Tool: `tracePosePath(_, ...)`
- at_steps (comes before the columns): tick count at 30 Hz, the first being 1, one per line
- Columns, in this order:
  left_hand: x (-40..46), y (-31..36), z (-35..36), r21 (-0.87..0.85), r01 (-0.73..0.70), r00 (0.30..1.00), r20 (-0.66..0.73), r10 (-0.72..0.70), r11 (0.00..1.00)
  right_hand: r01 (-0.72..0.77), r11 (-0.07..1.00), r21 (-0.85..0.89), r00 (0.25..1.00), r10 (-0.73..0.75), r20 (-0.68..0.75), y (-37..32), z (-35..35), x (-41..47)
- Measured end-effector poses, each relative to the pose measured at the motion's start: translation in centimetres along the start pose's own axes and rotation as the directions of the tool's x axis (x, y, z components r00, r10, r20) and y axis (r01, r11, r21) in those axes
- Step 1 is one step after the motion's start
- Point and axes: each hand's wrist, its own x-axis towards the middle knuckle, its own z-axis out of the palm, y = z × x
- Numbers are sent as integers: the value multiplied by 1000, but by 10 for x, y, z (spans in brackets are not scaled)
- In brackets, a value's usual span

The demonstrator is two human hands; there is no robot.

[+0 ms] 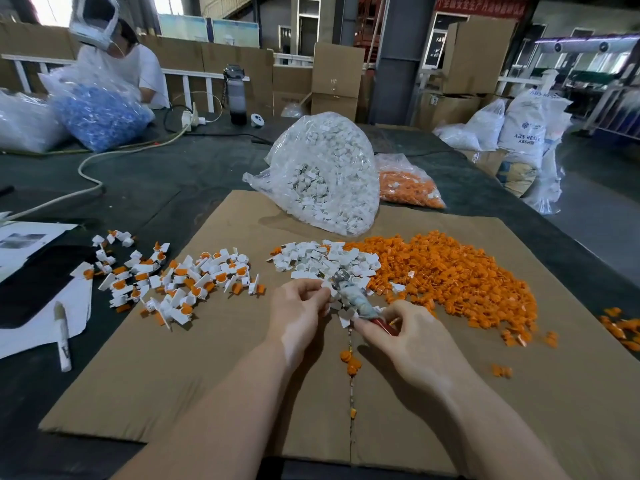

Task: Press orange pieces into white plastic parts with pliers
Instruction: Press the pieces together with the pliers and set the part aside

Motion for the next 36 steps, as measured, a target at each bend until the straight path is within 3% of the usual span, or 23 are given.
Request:
tracePosePath(3, -1, 0, 0, 58, -47, 999, 2, 47, 997, 18, 1000, -1, 999, -18, 41, 0, -4, 0)
tracePosePath(7, -1, 0, -2, -64, 10, 999, -34, -12, 998, 16, 998, 63, 993, -24, 118, 2, -15, 2)
tracePosePath(9, 0, -4, -3, -14, -34, 999, -38, 33, 999, -16, 998, 60, 997, 12, 73, 7, -16, 4)
tracePosePath(11, -1, -9, -4, 129, -120, 993, -2, 121, 984, -62, 993, -102, 996, 55, -69, 13, -15, 7)
tracePosePath(14, -2, -14, -3, 248, -197, 980, 49, 191, 948, -160, 902, -400, 963, 55, -263, 27, -14, 14)
tracePosePath(21, -2, -16, -2, 345, -280, 960, 122, 253, 896, -238, 743, -625, 940, 14, -341, 45, -5, 17)
tracePosePath(23, -1, -16, -1, 359, -294, 955, 142, 260, 886, -96, 821, -562, 924, -137, -357, 38, 1, 17)
tracePosePath(25, -2, -13, 0, 354, -316, 948, 163, 274, 880, 210, 891, -402, 858, -365, -361, 25, 13, 17)
tracePosePath(28, -4, -10, -1, 342, -350, 934, 202, 295, 872, 481, 846, -229, 759, -533, -374, 6, 31, 15)
tracePosePath(33, -7, -9, -4, 239, -267, 951, 222, 215, 934, 464, 885, -30, 805, -435, -404, 4, 40, 16)
tracePosePath(36, -9, -9, -4, 274, -308, 932, 279, 231, 911, 444, 896, 19, 818, -397, -416, 5, 42, 16)
